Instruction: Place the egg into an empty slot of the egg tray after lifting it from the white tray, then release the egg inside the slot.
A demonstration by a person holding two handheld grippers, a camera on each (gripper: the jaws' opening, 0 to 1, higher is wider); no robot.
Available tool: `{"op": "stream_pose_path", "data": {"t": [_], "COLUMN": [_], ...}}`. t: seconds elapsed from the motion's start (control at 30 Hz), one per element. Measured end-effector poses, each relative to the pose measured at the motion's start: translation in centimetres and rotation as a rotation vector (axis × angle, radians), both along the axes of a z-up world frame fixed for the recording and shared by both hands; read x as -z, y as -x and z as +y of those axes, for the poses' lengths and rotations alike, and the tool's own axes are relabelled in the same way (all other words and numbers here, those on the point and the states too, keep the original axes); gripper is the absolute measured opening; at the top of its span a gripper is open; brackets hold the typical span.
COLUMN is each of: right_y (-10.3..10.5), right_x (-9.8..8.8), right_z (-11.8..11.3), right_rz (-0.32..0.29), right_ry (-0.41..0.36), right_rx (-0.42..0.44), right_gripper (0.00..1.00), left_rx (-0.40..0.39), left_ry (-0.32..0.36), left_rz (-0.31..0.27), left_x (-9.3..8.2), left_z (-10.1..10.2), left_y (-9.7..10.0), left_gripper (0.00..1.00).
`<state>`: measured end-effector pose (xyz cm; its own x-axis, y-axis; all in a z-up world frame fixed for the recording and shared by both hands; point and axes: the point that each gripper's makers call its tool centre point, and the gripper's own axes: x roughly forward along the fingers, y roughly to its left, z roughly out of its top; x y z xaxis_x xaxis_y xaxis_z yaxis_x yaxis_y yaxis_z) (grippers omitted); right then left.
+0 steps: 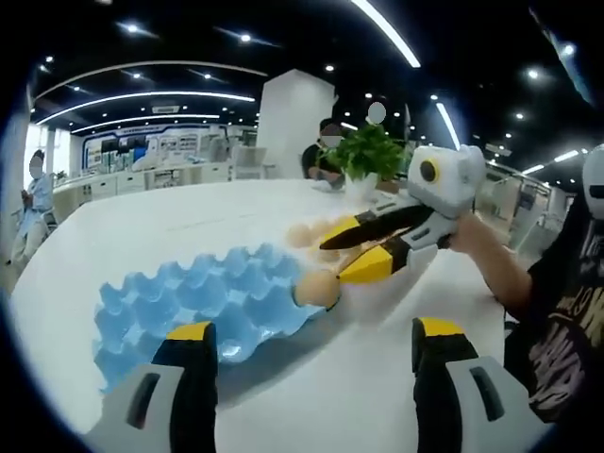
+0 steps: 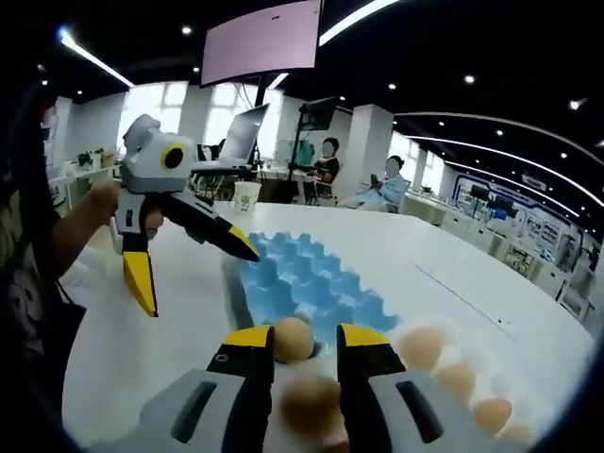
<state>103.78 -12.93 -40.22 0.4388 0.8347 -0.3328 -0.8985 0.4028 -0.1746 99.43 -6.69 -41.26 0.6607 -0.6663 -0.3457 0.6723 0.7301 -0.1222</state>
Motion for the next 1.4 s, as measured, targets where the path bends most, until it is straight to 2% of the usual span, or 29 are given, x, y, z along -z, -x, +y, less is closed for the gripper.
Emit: {"op": "stream_pose_path", "data": {"t": [0.3,0.47,0.67,1.03,1.23,1.27,1.33,1.4], "right_y": [-1.2,-1.7,-2.6,-3.4,-3.7,-3.9,-4.2,-4.4], "right_x": [-1.1,-1.5,-1.3,-1.3,-1.1,-1.0,-1.0,-0.9], "right_z": [-3.2,-4.0,-5.2,-6.4,-7.1,-7.3,-7.7,-8.0], "right_rz": [0.001,-0.005,-0.054,-0.037,-0.051,-0.056,-0.064,-0.062], "right_ry": [-0.055,-0.072,-0.023,-0.054,-0.042,-0.038,-0.034,-0.031], "right_rx": [0.103,0.142,0.202,0.252,0.268,0.276,0.294,0.304], "right_gripper": [0.27,0.27,0.27,0.27,0.27,0.27,0.27,0.27], "left_rx": [0.05,0.067,0.083,0.117,0.128,0.132,0.168,0.163], "left_ry": [-0.025,-0.046,-0.039,-0.046,-0.043,-0.047,-0.13,-0.154], "left_rz": [-0.029,-0.028,-0.026,-0.03,-0.042,-0.044,-0.046,-0.08], "left_x": [-0.2,0.0,0.0,0.3,0.0,-0.1,0.4,0.1], "left_z": [-2.7,-3.7,-4.8,-6.8,-7.1,-7.2,-7.3,-8.0], "left_y": [-0.7,-1.0,-1.3,-1.8,-3.0,-3.2,-3.1,-3.4], "left_gripper": [0.87,0.87,0.86,0.86,0.85,0.85,0.83,0.83]}}
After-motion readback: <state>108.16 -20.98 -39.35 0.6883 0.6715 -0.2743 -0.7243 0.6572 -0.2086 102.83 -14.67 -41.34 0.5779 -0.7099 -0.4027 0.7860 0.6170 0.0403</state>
